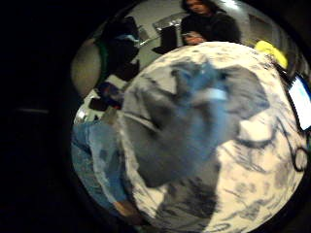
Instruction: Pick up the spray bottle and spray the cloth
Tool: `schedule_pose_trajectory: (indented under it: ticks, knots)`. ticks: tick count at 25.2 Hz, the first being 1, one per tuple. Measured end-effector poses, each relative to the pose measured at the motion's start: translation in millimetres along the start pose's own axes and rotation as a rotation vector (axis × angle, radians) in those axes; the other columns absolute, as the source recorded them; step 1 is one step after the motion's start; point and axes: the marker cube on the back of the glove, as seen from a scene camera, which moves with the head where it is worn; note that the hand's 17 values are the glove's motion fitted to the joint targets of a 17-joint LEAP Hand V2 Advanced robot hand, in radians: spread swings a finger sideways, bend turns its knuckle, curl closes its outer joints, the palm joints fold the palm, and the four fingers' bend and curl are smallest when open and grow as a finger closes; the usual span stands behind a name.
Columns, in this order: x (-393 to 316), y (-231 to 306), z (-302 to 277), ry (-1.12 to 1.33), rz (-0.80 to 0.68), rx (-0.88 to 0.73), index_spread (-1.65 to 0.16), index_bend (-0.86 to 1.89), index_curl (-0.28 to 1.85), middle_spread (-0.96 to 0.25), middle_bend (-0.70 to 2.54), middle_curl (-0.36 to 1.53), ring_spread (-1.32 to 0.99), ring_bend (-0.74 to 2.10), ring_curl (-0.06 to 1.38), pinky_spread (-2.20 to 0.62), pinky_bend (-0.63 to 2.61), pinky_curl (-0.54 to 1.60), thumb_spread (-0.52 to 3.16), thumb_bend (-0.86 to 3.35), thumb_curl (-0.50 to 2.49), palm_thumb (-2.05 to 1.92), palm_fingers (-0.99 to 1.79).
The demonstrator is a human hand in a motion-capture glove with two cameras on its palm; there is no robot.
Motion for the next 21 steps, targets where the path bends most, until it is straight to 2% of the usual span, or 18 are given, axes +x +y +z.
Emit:
schedule_pose_trajectory:
  ticks: [4,9,21]
  knots:
    - [49,39,-26,0.127,0.101,0.046,-0.33,0.16,0.29,-0.05,0.25,0.45,0.00,0.35,0.36,0.23,0.15,0.31,1.03,-0.02,0.61,0.83,0.66]
    - [85,69,-39,0.234,0.152,0.055,-0.33,0.15,0.30,-0.05,0.27,0.44,0.00,0.35,0.36,0.23,0.15,0.30,1.05,-0.02,0.59,0.83,0.66]
    - [98,89,-49,0.292,0.165,0.067,-0.33,0.16,0.32,-0.06,0.28,0.43,-0.01,0.35,0.36,0.23,0.15,0.28,1.09,-0.02,0.56,0.86,0.68]
